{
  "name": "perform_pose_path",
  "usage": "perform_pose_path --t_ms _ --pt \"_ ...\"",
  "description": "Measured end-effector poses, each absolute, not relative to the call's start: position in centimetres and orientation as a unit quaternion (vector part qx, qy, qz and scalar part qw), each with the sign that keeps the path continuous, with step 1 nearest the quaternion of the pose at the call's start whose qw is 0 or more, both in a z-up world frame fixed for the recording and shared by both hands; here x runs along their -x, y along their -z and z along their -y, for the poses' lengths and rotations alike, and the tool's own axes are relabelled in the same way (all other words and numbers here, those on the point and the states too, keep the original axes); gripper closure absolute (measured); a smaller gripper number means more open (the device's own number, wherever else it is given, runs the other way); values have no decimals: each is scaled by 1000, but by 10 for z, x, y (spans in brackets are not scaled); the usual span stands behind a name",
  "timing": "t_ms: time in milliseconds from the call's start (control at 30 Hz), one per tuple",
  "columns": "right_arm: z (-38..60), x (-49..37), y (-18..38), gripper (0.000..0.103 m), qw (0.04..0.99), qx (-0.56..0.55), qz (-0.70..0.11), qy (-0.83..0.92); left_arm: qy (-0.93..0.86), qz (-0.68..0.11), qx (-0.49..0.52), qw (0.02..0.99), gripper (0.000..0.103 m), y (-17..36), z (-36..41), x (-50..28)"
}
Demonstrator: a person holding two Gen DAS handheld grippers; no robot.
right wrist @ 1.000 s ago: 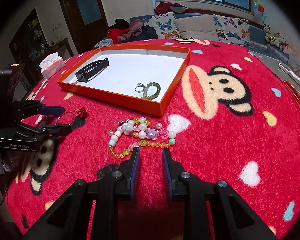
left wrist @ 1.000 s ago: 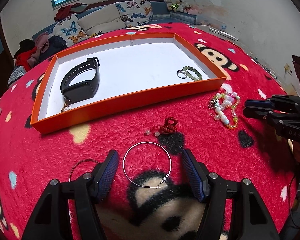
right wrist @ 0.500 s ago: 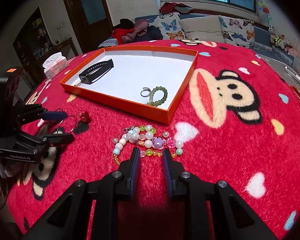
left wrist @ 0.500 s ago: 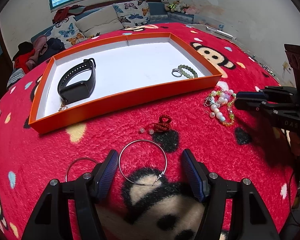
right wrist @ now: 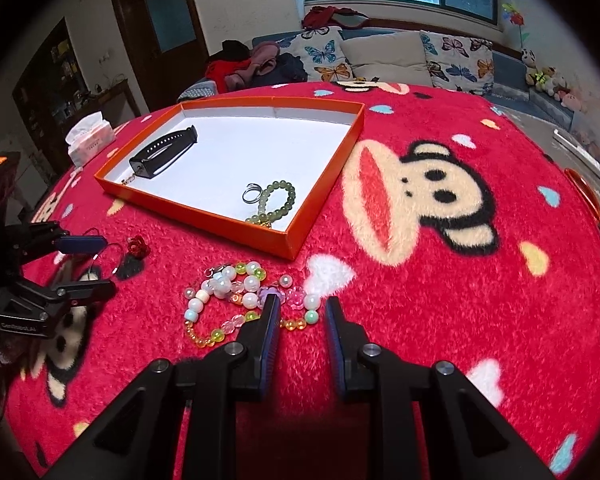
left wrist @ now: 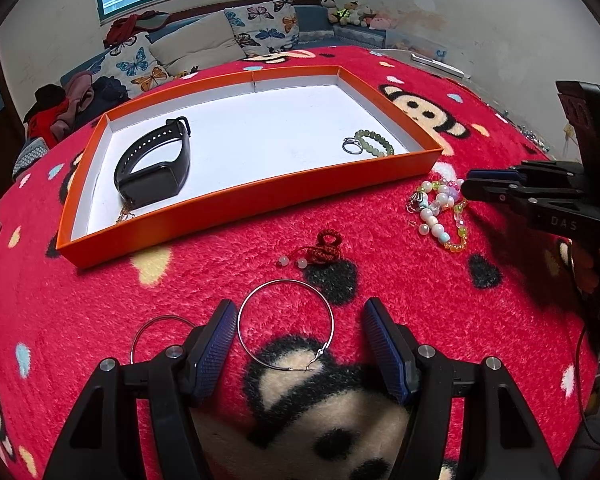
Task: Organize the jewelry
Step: 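Grasp the silver hoop earring with the left gripper while the right grasps the multicolour bead bracelet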
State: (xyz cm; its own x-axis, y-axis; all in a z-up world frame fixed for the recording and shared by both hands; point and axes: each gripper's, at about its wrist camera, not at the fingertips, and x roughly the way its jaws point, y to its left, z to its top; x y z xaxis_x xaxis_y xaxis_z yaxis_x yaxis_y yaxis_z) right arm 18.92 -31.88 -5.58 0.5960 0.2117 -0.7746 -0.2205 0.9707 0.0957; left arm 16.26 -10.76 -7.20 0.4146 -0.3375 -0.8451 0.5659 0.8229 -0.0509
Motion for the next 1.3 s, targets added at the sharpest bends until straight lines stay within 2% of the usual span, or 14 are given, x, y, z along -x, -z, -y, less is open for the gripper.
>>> perform_pose_path --t_ms 400,567,667,800,1300 --pt "319 -194 62 83 892 32 -434 -126 274 -467 -125 832 35 73 109 -162" --pt "316 -196 61 83 891 44 -433 -132 275 -466 -127 832 40 72 108 -160" --pt "313 -195 61 90 890 53 -432 -139 273 -464 -128 833 43 71 107 -158" --pt "313 -192 59 91 893 48 -427 -136 271 -461 -131 835 50 70 104 -158" --pt "302 -171 -9 91 923 40 -350 -156 269 -450 -106 845 51 50 98 -154"
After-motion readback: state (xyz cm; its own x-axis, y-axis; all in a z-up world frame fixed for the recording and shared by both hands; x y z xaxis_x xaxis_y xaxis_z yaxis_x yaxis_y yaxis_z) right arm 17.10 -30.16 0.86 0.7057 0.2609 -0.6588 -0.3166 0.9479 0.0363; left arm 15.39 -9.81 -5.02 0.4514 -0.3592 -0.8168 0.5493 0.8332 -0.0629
